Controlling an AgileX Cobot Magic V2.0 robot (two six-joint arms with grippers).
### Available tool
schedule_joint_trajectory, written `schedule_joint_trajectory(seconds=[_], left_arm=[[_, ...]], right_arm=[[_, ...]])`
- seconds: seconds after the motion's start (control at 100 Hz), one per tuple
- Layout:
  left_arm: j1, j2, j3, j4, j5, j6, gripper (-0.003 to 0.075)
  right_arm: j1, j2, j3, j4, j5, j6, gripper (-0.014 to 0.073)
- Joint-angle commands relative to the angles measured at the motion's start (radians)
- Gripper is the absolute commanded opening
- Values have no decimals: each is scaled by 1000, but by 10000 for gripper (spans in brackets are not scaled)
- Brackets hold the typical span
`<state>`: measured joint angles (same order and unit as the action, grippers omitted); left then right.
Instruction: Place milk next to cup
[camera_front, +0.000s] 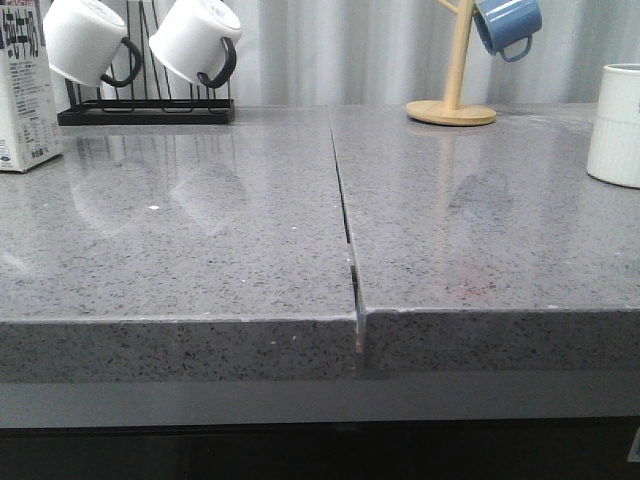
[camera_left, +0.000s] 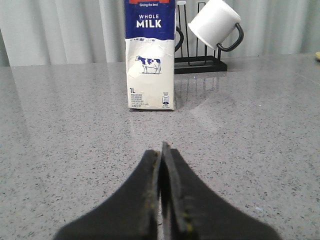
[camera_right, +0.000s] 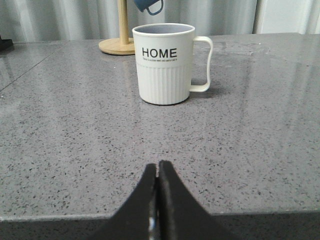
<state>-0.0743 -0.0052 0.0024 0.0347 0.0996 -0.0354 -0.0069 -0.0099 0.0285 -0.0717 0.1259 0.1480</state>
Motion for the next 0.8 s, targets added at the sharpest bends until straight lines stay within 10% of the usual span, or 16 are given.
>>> schedule_joint_trajectory(seconds=[0.0,0.79], left_arm=[[4,-33,41,-8,-82,0,-20],[4,-33,41,-8,-82,0,-21]], right_arm=[[-7,-21,-19,-4,-85,-1,-67],[-7,-1,-113,-5,-82,-1,-67]])
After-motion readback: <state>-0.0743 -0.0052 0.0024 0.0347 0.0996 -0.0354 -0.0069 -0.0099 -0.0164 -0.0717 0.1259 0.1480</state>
